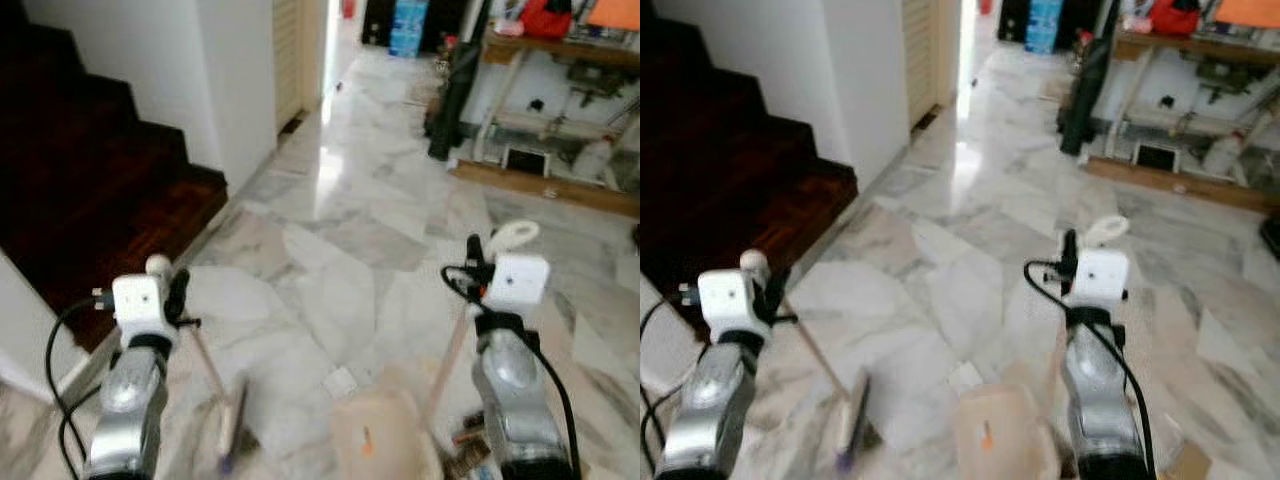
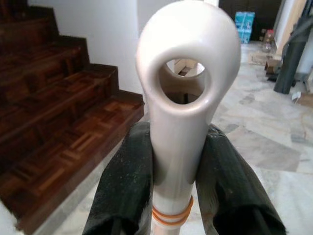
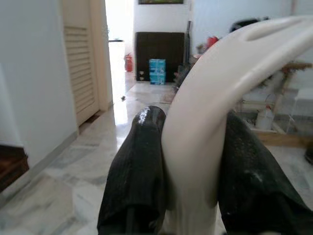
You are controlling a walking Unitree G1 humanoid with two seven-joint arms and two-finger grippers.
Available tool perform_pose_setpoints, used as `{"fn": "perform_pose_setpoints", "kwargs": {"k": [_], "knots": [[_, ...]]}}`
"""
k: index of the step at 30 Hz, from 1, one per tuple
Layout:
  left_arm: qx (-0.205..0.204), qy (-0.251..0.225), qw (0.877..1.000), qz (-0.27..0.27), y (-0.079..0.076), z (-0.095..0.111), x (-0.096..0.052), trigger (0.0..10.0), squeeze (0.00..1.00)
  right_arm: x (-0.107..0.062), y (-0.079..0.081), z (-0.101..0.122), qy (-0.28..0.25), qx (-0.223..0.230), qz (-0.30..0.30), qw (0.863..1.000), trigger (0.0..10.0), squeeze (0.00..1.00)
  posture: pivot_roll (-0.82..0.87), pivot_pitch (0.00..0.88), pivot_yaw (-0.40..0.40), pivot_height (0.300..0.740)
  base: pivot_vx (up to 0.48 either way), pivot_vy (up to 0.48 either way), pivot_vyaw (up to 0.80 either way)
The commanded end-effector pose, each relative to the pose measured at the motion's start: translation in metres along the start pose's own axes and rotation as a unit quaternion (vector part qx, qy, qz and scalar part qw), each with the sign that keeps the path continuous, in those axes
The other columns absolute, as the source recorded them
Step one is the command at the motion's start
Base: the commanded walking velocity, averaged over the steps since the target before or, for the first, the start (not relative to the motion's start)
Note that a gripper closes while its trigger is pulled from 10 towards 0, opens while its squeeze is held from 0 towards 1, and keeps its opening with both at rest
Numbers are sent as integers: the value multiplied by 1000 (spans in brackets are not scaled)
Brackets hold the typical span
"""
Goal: Sweep floor
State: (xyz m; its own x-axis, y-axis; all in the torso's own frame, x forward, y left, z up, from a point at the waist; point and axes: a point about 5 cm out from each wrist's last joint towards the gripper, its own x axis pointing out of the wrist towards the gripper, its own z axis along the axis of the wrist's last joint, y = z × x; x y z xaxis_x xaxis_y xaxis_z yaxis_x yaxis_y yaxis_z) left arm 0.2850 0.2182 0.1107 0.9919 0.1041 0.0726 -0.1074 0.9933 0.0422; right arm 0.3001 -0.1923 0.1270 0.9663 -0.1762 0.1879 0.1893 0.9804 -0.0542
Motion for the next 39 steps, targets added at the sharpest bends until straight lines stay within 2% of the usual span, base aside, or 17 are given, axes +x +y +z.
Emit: {"fn": "perform_pose_setpoints", "kwargs": {"k": [1, 9, 21, 35, 37, 39], "knots": [[-8, -22, 1000, -13, -8, 9, 4, 10000, 0, 3, -7, 9, -20, -6, -9, 1000, 10000, 0, -63, 0, -7, 740, 330, 0, 0], [-9, -22, 1000, -16, -10, 9, 4, 10000, 0, 4, -6, 9, -17, 0, -10, 1000, 10000, 0, -63, 0, -4, 740, 334, 0, 0], [-10, -23, 1000, -18, -11, 9, 5, 10000, 0, 5, -3, 7, -10, 1, -7, 1000, 10000, 0, -63, 0, -2, 740, 334, 0, -800], [-10, -23, 1000, -18, -11, 10, 5, 10000, 0, 4, -3, 8, -14, 0, -8, 1000, 10000, 0, -62, 0, -2, 740, 335, 0, 0], [-10, -24, 999, -18, -11, 10, 5, 10000, 0, 4, 0, 9, -19, -24, 10, 999, 10000, 0, -61, 0, -3, 740, 334, 0, 400], [-10, -25, 999, -18, -11, 11, 6, 10000, 0, 3, 2, 8, -19, -28, 16, 999, 10000, 0, -61, 0, -3, 740, 337, 0, 800]]}}
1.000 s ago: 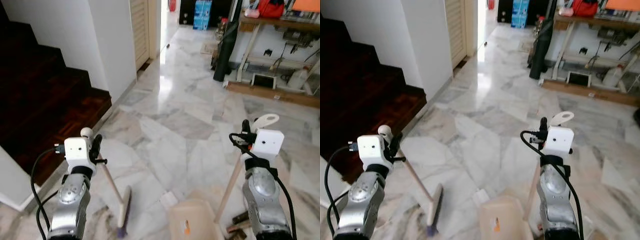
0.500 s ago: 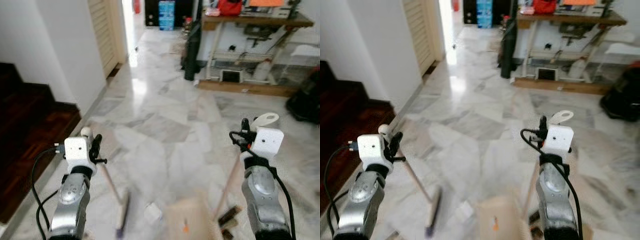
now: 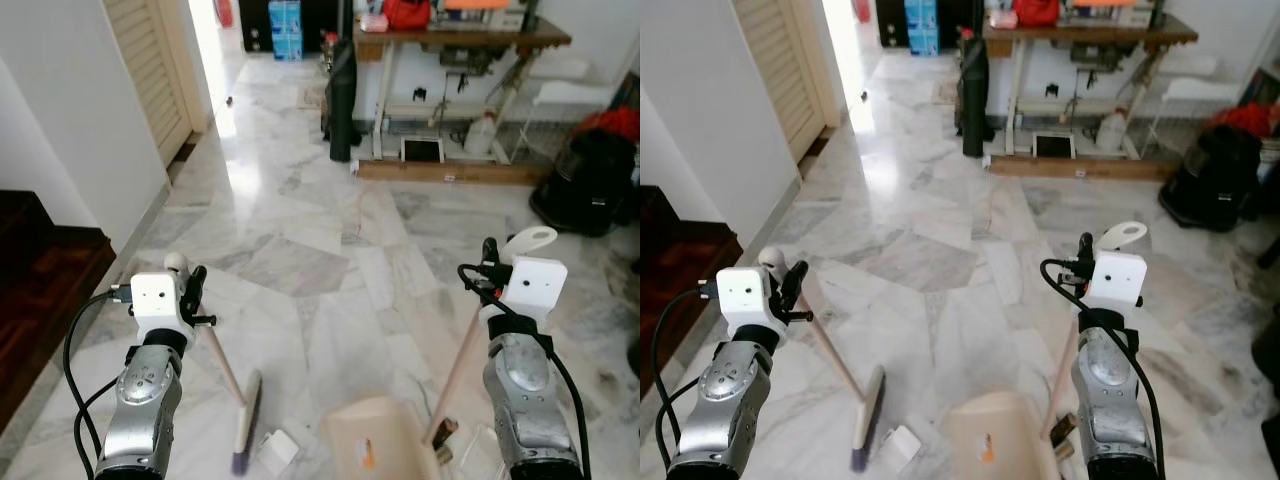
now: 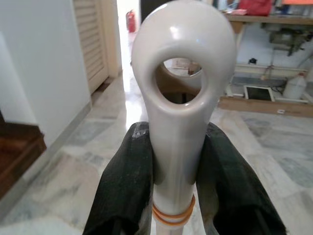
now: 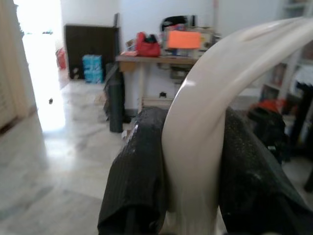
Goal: Sweep floor
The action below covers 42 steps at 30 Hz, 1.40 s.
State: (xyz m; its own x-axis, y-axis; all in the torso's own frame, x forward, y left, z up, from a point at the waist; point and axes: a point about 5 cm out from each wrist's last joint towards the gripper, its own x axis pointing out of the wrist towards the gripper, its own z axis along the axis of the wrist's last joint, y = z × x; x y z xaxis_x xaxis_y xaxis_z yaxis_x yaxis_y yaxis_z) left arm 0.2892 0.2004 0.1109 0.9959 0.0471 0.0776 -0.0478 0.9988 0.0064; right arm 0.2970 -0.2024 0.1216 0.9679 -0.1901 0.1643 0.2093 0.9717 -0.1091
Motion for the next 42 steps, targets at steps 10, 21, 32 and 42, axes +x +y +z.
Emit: {"fn": "perform_pose_setpoints", "kwargs": {"k": [10, 21, 32, 42], "knots": [[11, -23, 1000, 9, 5, 10, 3, 10000, 0, 5, 10, 14, -28, 21, 13, 999, 10000, 0, -61, 0, -4, 740, 335, 0, 364], [4, -20, 1000, 3, 3, 10, 4, 10000, 0, 5, 10, 13, -25, 23, 10, 999, 10000, 0, -61, 0, -4, 740, 53, 0, 0], [-1, -17, 1000, 2, 3, 9, 4, 10000, 0, 5, 9, 11, -19, 20, 3, 1000, 10000, 0, -61, 0, -3, 740, 0, 215, 0], [-1, -17, 1000, 0, 3, 9, 4, 10000, 0, 6, 8, 10, -13, 23, -2, 1000, 10000, 0, -58, 0, -1, 740, 0, 442, 0]]}}
